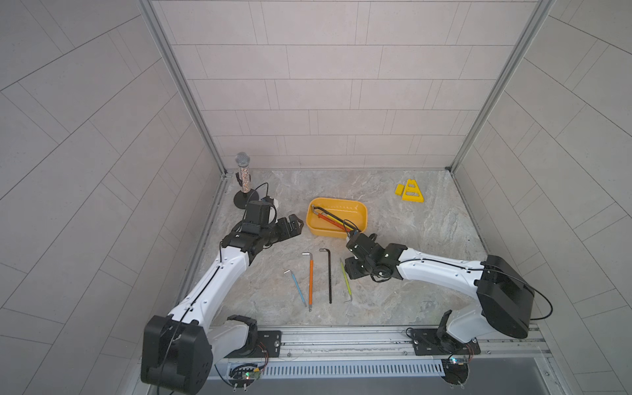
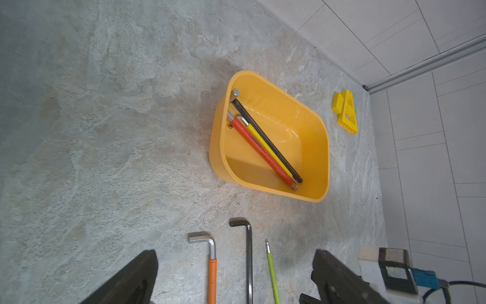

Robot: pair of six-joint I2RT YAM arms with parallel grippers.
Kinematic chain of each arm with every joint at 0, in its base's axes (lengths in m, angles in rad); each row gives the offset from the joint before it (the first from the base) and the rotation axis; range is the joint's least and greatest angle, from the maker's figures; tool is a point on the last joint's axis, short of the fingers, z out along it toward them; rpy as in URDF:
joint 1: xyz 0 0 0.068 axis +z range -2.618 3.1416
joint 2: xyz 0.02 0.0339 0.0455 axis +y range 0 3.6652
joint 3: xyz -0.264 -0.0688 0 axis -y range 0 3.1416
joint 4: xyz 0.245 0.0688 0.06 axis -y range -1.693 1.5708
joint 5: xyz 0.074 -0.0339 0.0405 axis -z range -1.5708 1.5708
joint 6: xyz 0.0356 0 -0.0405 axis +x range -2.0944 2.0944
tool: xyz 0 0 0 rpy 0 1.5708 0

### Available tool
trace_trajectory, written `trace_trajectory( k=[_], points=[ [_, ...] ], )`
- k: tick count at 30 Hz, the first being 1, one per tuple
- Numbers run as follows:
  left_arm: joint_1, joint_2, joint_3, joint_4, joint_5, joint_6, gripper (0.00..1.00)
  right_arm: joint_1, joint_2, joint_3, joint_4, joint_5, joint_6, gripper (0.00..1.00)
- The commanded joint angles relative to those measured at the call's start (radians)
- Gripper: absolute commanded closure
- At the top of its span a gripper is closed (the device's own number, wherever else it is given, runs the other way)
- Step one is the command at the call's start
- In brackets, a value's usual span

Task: Put the hex key on the desktop into the storage box
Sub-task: Pick up the Allen key from the center of the board.

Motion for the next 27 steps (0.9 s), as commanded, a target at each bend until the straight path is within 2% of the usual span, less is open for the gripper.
trace_trajectory(
  k=[1, 9, 27],
  points=[
    [0.003, 0.014, 0.012, -0.052, -0.002, 0.037, 0.0, 0.022, 0.055, 0.035, -0.019, 0.005, 0.017, 0.5],
    [0.007, 0.022, 0.036, -0.089, -0.042, 0.05, 0.0, 0.071, 0.158, 0.086, -0.05, 0.035, 0.02, 0.53],
    [0.007, -0.013, 0.021, -0.078, -0.051, 0.051, 0.0, 0.078, 0.212, 0.073, -0.062, 0.033, 0.03, 0.63]
  ],
)
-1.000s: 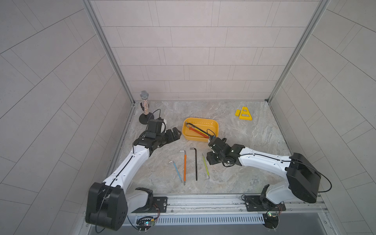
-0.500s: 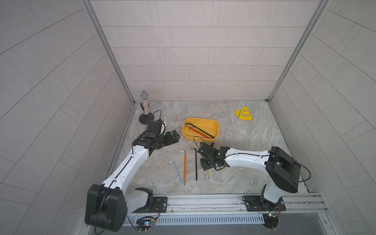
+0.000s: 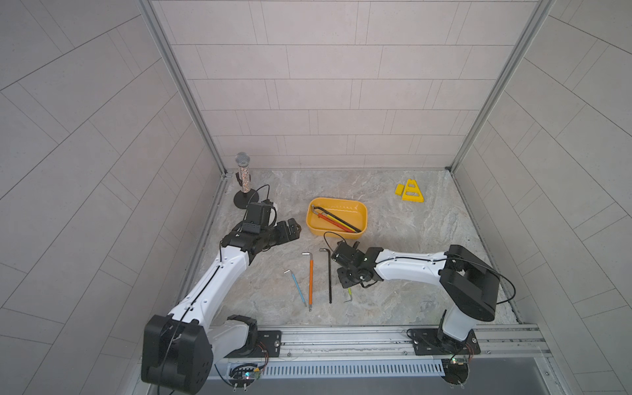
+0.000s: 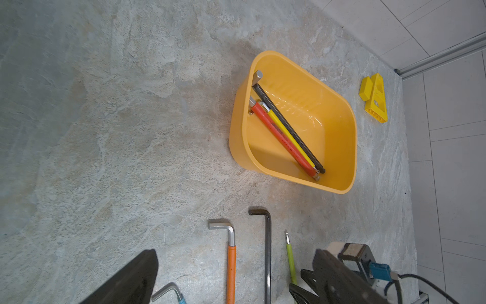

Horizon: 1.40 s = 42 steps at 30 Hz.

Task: Put the hex key on the desktop into the storage box
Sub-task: Pick up the Allen key from the center of the board.

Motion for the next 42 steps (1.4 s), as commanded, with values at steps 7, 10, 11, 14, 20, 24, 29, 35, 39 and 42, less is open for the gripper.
trace_trajectory(
  k=[7, 10, 11, 14, 20, 24, 29, 35, 39, 42],
  points=[
    [0.006, -0.017, 0.015, -0.01, -0.01, 0.016, 0.0, 0.007, 0.039, 0.005, -0.024, 0.0, 0.012, 0.63],
    [0.006, -0.017, 0.015, -0.01, -0.009, 0.016, 0.0, 0.01, 0.052, 0.008, -0.038, 0.012, 0.012, 0.63],
    [0.006, -0.016, 0.016, -0.01, -0.01, 0.016, 0.0, 0.013, 0.058, 0.011, -0.045, 0.018, 0.01, 0.63],
    [0.006, -0.015, 0.015, -0.009, -0.011, 0.015, 0.0, 0.018, 0.074, 0.021, -0.069, 0.039, 0.01, 0.63],
    [0.007, -0.011, 0.016, -0.008, -0.006, 0.014, 0.0, 0.034, 0.118, 0.043, -0.091, 0.063, 0.012, 0.64],
    [0.007, -0.015, 0.016, -0.009, -0.008, 0.015, 0.0, 0.04, 0.14, 0.047, -0.091, 0.07, 0.024, 0.66],
    [0.007, -0.015, 0.015, -0.009, -0.01, 0.014, 0.0, 0.04, 0.132, 0.042, -0.094, 0.095, 0.038, 0.74],
    [0.009, -0.015, 0.017, -0.01, -0.017, 0.018, 0.0, 0.038, 0.099, 0.05, -0.102, 0.125, 0.04, 0.92],
    [0.009, -0.015, 0.017, -0.01, -0.016, 0.019, 0.0, 0.033, 0.075, 0.052, -0.108, 0.131, 0.033, 0.98],
    [0.011, -0.015, 0.017, -0.01, -0.017, 0.019, 0.0, 0.031, 0.041, 0.065, -0.137, 0.148, 0.013, 0.99]
  ],
)
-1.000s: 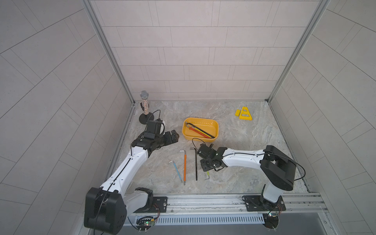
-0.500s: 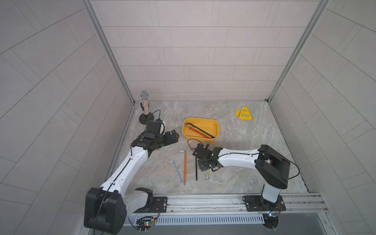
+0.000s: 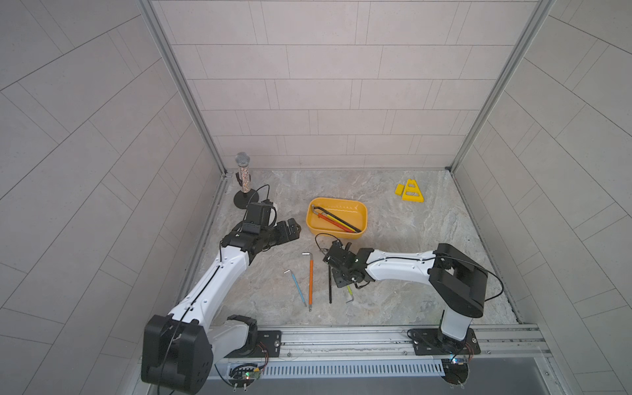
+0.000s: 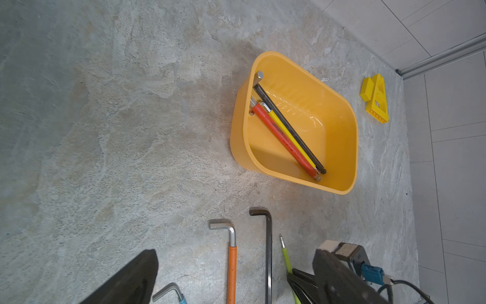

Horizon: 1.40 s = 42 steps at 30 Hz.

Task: Put the hex key on the desktop into the storage box
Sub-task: Pick up the Allen key from the center of the board, then place the Allen key in the storage box.

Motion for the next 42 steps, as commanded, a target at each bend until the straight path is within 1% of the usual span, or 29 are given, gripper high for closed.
trace_trajectory(
  k=[1, 7, 14, 18, 21, 23, 26, 28, 31, 35, 39, 42],
  points=[
    [0.006, -0.013, 0.018, -0.01, -0.012, 0.019, 0.0, -0.006, -0.042, -0.003, -0.111, 0.051, -0.021, 0.99],
    [0.008, -0.012, 0.017, -0.01, -0.007, 0.018, 0.0, -0.029, -0.139, 0.028, -0.157, 0.083, -0.063, 1.0],
    [0.008, -0.018, 0.016, -0.01, -0.006, 0.018, 0.0, -0.071, -0.236, 0.06, -0.187, 0.083, -0.11, 1.0],
    [0.008, -0.016, 0.016, -0.002, -0.009, 0.013, 0.0, -0.113, -0.296, 0.08, -0.19, 0.076, -0.146, 1.0],
    [0.008, -0.004, 0.023, 0.04, 0.005, -0.015, 0.0, -0.154, -0.325, 0.103, -0.186, 0.054, -0.181, 0.99],
    [0.008, 0.021, 0.045, 0.074, 0.039, -0.05, 0.0, -0.176, -0.33, 0.127, -0.186, 0.04, -0.217, 0.99],
    [0.008, 0.075, 0.1, 0.136, 0.087, -0.106, 0.0, -0.214, -0.326, 0.169, -0.186, 0.014, -0.281, 0.99],
    [0.007, 0.125, 0.147, 0.175, 0.106, -0.123, 0.0, -0.242, -0.315, 0.21, -0.19, -0.014, -0.32, 0.99],
    [0.007, 0.223, 0.237, 0.188, 0.113, -0.115, 0.0, -0.274, -0.282, 0.279, -0.192, -0.053, -0.372, 0.99],
    [0.008, 0.358, 0.348, 0.144, 0.132, -0.087, 0.0, -0.306, -0.207, 0.376, -0.21, -0.068, -0.456, 0.99],
    [0.011, 0.449, 0.383, 0.083, 0.141, -0.07, 0.0, -0.353, -0.107, 0.491, -0.266, -0.109, -0.582, 0.98],
    [0.014, 0.462, 0.363, 0.088, 0.148, -0.074, 0.0, -0.391, -0.044, 0.549, -0.27, -0.177, -0.654, 0.98]
  ],
)
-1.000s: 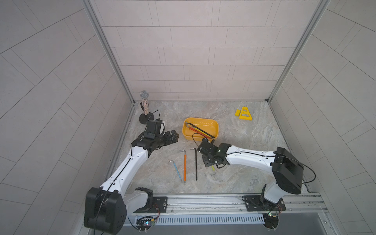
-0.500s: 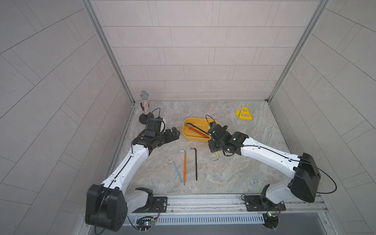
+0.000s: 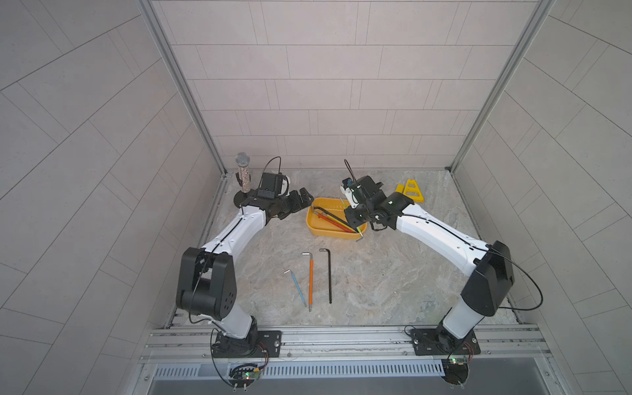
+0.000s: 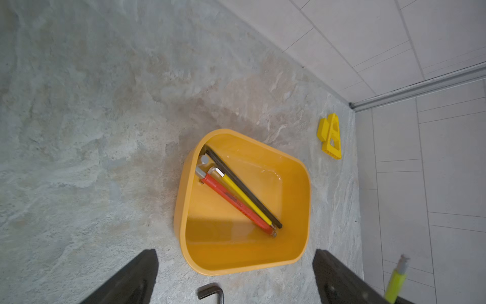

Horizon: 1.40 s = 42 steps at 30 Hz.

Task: Put the hex key on the desktop into the storage box
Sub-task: Place the Allen key in the storage box.

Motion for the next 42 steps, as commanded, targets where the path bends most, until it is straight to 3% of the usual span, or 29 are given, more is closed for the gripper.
trace_trajectory(
  k=[1, 9, 17, 30, 33, 39, 42],
  points=[
    [0.01, -0.001, -0.001, -0.034, 0.019, 0.012, 0.0, -0.036, 0.055, 0.066, -0.051, -0.08, -0.139, 0.99],
    [0.04, -0.053, -0.04, 0.001, 0.01, 0.007, 0.0, -0.049, 0.269, 0.275, -0.083, -0.068, -0.284, 1.0],
    [0.049, -0.057, -0.05, 0.019, 0.029, -0.011, 0.0, -0.058, 0.479, 0.448, -0.078, -0.026, -0.311, 1.0],
    [0.065, -0.063, -0.063, 0.042, 0.045, -0.03, 0.0, -0.057, 0.567, 0.421, -0.006, 0.054, -0.291, 0.95],
    [0.065, -0.064, -0.066, 0.045, 0.048, -0.032, 0.0, -0.056, 0.558, 0.403, -0.007, 0.037, -0.276, 0.9],
    [0.065, -0.065, -0.067, 0.045, 0.044, -0.032, 0.0, -0.055, 0.532, 0.386, -0.008, 0.026, -0.257, 0.64],
    [0.065, -0.067, -0.068, 0.045, 0.046, -0.031, 0.0, -0.057, 0.507, 0.376, -0.006, 0.036, -0.244, 0.61]
  ],
)
